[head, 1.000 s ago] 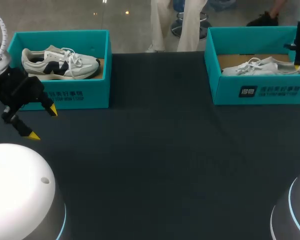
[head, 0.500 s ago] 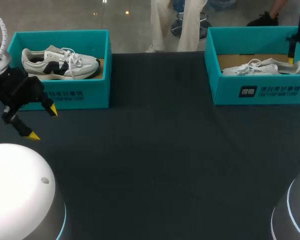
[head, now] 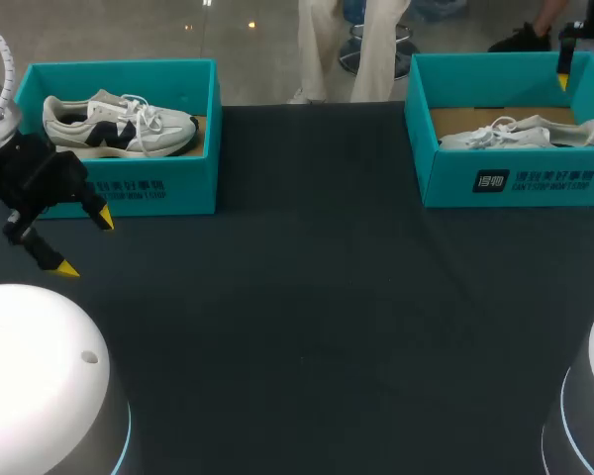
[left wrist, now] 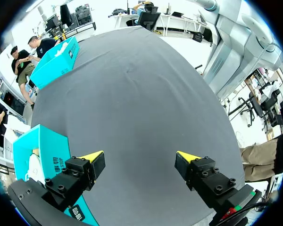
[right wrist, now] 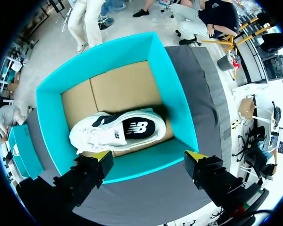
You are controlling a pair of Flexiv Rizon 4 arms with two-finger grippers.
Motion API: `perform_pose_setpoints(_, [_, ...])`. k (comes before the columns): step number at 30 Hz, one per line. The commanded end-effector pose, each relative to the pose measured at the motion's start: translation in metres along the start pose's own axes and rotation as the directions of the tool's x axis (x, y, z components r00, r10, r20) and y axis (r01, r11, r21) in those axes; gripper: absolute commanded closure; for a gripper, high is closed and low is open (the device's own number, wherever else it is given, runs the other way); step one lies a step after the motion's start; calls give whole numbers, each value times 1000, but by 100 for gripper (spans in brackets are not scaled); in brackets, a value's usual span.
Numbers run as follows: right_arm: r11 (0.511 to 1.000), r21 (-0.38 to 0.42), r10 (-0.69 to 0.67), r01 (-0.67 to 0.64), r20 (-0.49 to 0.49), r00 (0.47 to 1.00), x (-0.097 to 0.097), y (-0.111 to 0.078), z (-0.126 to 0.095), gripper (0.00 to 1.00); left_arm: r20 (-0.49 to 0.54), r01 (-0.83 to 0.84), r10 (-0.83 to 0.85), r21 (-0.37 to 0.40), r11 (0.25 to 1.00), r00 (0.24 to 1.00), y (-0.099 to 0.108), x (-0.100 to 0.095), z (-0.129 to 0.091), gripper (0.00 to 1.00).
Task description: Take the shoe out of the shoebox, open the shoe tongue, remove and reinsert the insole, then place the shoe into the shoebox
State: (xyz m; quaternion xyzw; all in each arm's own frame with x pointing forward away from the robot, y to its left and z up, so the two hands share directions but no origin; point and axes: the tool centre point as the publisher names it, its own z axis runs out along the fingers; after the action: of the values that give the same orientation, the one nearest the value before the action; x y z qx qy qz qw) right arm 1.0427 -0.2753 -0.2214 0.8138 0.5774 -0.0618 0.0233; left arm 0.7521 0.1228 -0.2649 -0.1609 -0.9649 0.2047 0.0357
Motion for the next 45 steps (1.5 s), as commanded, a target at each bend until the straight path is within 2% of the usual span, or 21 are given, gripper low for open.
perform_pose_setpoints(1, [999,-33,-13,14,11,1000,9,-18,-8,0,0,0,0,-1,1000,1000,0,1,0,0])
perform_pose_setpoints(9, [999,-33,-13,14,11,1000,9,-18,-8,0,0,0,0,-1,1000,1000,0,1,0,0])
perform_pose_setpoints(12, [999,-33,-13,14,11,1000,9,-18,-8,0,112,10,-12,16,1000,994,16,-25,-34,0])
perform_pose_setpoints(14, [999,-33,-13,14,11,1000,9,-18,-8,0,182,14,-8,-32,999,983,30,-42,-53,0])
perform_pose_setpoints(18, [999,-33,-13,14,11,1000,9,-18,-8,0,200,-28,45,-91,995,979,55,-65,-80,0])
perform_pose_setpoints(24, [999,-33,-13,14,11,1000,9,-18,-8,0,172,-26,50,-137,990,984,90,-92,-99,0])
perform_pose_setpoints(27, [999,-33,-13,14,11,1000,9,-18,-8,0,135,-55,74,-142,988,988,105,-102,-102,0])
perform_pose_setpoints(31, [999,-33,-13,14,11,1000,9,-18,-8,0,94,-114,137,-211,971,986,126,-115,-101,0])
perform_pose_setpoints(34, [999,-33,-13,14,11,1000,9,-18,-8,0,73,-208,231,-242,948,970,140,-124,-100,0])
perform_pose_setpoints(36, [999,-33,-13,14,11,1000,9,-18,-8,0,77,-312,348,-299,902,934,149,-126,-98,0])
perform_pose_setpoints(37, [999,-33,-13,14,11,1000,9,-18,-8,0,68,-346,381,-292,891,922,154,-128,-98,0])
perform_pose_setpoints(45, [999,-33,-13,14,11,1000,9,-18,-8,0,68,-346,381,-292,891,922,154,-128,-98,0])
